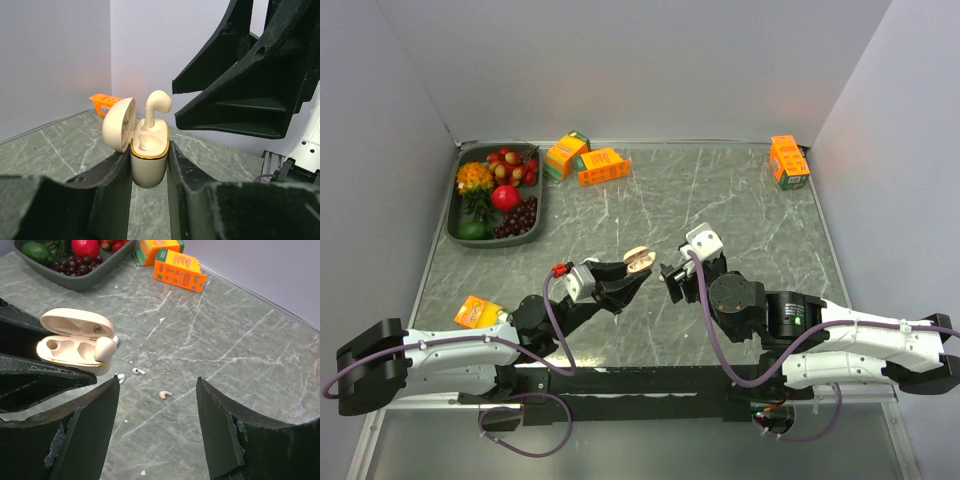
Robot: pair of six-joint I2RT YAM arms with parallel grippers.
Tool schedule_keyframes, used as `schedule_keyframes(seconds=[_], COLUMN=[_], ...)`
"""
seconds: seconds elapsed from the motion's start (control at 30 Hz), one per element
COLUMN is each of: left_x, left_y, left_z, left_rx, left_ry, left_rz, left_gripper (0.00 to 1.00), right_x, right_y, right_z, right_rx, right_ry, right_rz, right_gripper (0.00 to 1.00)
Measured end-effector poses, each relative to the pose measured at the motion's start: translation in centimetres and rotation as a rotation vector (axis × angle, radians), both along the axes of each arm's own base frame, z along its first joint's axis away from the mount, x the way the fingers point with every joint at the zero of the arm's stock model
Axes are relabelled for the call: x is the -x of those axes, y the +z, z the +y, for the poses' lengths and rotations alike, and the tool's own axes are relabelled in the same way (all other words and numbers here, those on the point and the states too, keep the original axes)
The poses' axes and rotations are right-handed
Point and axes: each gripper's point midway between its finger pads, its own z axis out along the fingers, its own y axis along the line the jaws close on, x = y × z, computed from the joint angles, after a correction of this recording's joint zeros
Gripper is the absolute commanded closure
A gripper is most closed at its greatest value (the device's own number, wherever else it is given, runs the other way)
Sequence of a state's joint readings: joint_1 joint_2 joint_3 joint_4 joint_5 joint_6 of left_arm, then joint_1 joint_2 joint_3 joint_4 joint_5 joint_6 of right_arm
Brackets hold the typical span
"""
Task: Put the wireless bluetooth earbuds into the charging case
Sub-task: Place the earbud in the charging case.
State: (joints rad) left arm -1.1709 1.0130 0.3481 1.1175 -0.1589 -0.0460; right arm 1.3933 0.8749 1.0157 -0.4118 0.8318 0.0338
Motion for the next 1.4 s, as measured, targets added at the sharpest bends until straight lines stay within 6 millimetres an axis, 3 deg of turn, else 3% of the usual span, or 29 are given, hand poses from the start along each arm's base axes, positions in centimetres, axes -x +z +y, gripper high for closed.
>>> schedule_keyframes(seconds=[0.2,0.53,1.03,1.4], left_x=[0.0,0.0,-0.1,-0.1], left_y=[0.0,-0.1,-0.2,-0.2], left_z=[0.0,0.0,0.1,0.1], left_rx=[0.001,0.000,-0.002,-0.001], left_ry=[0.000,0.001,0.005,0.005], left_rz=[0.000,0.001,0.004,0.007], left_gripper=[0.99,0.99,0.99,0.99], right_x=[-0.1,-0.7,-0.2,0.0], right_y=[0.4,2.9,1.4,1.7], right_z=[0.0,-0.3,1.1,2.1], right_rx=[-0.009,-0.079,-0.065,-0.067], right_ry=[-0.004,-0.021,0.032,0.064], right_rz=[-0.012,-0.031,0.028,0.033], right_gripper=[0.29,0.27,0.27,0.26])
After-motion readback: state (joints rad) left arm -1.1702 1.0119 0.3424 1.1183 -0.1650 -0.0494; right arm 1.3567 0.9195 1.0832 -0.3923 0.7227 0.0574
